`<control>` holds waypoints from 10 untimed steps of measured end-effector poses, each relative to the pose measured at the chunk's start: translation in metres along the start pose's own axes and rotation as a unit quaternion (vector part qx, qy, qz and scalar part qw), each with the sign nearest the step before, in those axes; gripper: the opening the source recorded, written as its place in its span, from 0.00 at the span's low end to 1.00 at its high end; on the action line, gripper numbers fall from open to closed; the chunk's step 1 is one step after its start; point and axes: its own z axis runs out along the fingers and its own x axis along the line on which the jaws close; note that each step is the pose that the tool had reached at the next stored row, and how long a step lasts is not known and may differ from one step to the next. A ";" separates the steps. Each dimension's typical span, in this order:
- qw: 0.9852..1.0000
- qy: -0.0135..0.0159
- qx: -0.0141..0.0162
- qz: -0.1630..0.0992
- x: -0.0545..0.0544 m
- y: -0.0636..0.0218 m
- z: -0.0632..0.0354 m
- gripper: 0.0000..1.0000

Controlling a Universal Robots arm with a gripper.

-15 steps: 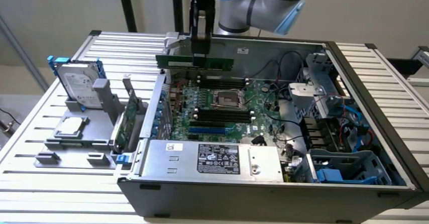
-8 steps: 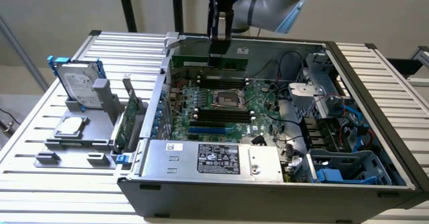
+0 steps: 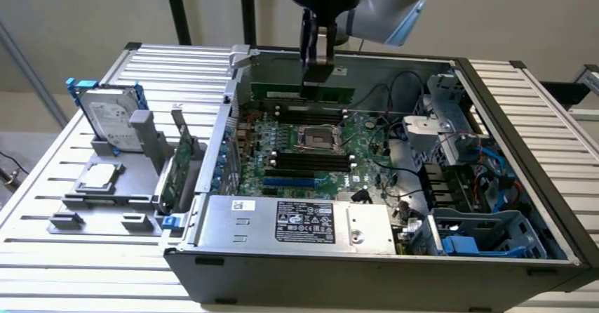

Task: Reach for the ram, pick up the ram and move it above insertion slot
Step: 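Pick up the ram and move it above insertion slot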

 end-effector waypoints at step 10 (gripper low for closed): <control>1.000 0.000 0.001 0.000 -0.007 -0.0165 0.0100 0.14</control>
